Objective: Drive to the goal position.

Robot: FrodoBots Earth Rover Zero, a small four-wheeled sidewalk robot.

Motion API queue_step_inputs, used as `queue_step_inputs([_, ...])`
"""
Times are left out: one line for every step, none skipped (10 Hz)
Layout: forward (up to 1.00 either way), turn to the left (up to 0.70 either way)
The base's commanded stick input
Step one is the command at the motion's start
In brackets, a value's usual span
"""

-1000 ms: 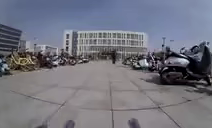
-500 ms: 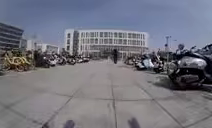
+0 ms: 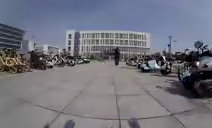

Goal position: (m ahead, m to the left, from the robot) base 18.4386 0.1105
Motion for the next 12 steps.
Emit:
queue_step_inputs([1.0,0.27])
queue_step_inputs([1.0,0.27])
queue_step_inputs([1.0,0.27])
queue_step_inputs([1.0,0.27])
queue_step_inputs([1.0,0.27])
queue_step_inputs([1.0,0.27])
queue_step_inputs([1.0,0.0])
queue_step_inputs([1.0,0.0])
queue_step_inputs([1.0,0.0])
queue_step_inputs([1.0,0.0])
queue_step_inputs([1.0,0.0])
queue_step_inputs([1.0,0.0])
